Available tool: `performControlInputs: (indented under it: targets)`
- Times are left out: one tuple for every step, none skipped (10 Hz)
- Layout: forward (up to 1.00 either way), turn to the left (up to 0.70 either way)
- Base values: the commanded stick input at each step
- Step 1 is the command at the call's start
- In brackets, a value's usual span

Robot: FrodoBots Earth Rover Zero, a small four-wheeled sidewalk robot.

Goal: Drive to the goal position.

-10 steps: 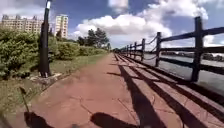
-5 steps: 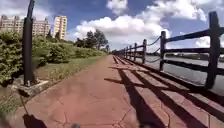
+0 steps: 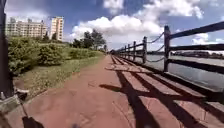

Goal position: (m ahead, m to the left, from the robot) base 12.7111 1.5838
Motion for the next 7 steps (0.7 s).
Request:
performControlInputs:
  targets:
    - [0.85,0.00]
    - [0.85,0.00]
    - [0.85,0.00]
    - [0.85,0.00]
    - [0.85,0.00]
    - [0.85,0.00]
    - [0.85,0.00]
